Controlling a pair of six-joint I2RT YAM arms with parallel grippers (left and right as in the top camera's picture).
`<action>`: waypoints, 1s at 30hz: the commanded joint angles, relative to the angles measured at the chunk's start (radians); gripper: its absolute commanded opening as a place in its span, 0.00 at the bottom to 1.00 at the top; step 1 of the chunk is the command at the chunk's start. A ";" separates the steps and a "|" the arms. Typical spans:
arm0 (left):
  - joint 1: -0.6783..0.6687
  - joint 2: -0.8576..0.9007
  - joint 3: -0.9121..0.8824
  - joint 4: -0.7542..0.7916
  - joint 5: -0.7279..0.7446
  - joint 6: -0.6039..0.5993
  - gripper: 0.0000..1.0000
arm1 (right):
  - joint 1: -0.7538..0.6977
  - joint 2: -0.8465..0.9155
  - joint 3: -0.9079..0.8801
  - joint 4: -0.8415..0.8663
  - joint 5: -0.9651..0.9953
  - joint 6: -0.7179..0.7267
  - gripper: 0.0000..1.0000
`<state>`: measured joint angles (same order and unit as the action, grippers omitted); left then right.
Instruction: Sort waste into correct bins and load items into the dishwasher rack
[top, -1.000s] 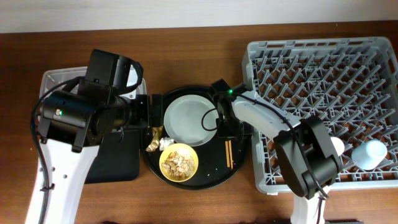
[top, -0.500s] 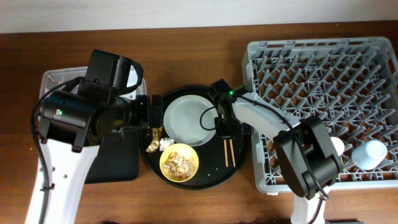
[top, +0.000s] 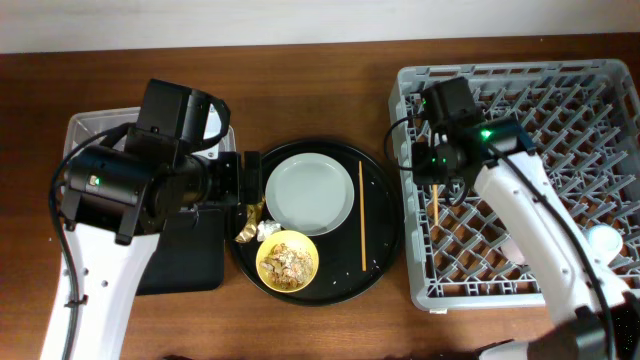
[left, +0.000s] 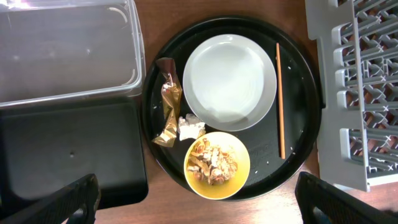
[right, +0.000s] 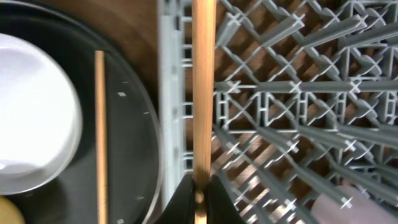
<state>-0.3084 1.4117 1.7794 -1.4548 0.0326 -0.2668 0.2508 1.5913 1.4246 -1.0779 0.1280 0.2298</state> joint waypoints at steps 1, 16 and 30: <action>-0.001 -0.013 0.009 0.002 -0.011 -0.010 1.00 | -0.016 0.099 -0.023 0.004 0.019 -0.043 0.05; -0.001 -0.013 0.009 0.002 -0.011 -0.010 1.00 | 0.271 0.140 -0.168 0.107 -0.116 0.281 0.40; -0.001 -0.013 0.009 0.002 -0.011 -0.009 1.00 | 0.266 0.313 -0.193 0.232 -0.142 0.220 0.05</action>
<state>-0.3084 1.4117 1.7794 -1.4548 0.0326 -0.2668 0.5179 1.9236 1.2133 -0.8066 -0.0006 0.4507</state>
